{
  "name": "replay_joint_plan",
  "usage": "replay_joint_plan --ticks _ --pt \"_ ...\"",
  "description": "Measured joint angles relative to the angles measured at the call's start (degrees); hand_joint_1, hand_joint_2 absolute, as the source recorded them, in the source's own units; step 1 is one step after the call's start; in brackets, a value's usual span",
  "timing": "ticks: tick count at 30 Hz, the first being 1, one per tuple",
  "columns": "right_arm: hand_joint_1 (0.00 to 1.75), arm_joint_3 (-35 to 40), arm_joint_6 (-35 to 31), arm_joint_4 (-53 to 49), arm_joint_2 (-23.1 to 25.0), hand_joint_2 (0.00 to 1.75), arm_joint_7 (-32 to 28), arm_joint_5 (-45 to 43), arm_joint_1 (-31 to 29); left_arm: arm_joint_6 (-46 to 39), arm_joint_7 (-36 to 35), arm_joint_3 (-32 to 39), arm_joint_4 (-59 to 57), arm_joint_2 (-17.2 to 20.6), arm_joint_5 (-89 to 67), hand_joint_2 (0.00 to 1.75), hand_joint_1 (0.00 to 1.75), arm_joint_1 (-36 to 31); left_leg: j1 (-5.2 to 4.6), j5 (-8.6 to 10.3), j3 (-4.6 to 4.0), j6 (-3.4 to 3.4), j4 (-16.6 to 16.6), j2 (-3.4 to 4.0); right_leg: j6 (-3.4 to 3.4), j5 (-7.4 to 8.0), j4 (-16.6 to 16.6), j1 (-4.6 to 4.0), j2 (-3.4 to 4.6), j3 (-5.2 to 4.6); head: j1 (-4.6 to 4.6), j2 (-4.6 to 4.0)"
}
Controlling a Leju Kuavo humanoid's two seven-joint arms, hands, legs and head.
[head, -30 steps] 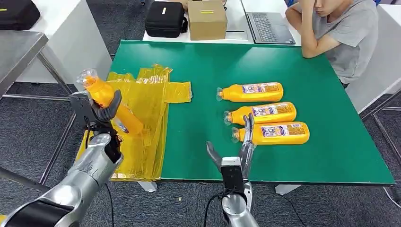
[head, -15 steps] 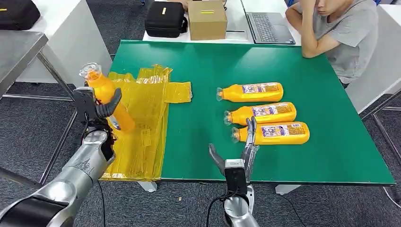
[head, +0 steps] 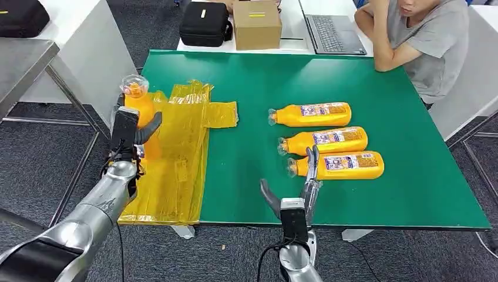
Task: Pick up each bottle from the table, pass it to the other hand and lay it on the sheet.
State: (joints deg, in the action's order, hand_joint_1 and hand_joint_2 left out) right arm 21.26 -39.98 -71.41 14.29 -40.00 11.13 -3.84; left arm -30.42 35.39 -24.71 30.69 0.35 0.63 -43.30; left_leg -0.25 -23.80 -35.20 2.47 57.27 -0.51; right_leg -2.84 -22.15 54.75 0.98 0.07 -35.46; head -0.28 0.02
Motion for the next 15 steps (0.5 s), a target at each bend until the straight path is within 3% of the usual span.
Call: replay_joint_plan --ticks 15 --pt "0.00 1.10 0.00 -0.17 -0.70 1.75 0.00 -1.25 0.14 -8.21 -5.47 -7.42 -2.03 3.23 -17.27 1.75 1.75 -0.72 0.00 0.00 0.00 0.00 0.00 0.00 0.00 0.00 0.00 0.00 0.00 0.00 0.00 0.00"
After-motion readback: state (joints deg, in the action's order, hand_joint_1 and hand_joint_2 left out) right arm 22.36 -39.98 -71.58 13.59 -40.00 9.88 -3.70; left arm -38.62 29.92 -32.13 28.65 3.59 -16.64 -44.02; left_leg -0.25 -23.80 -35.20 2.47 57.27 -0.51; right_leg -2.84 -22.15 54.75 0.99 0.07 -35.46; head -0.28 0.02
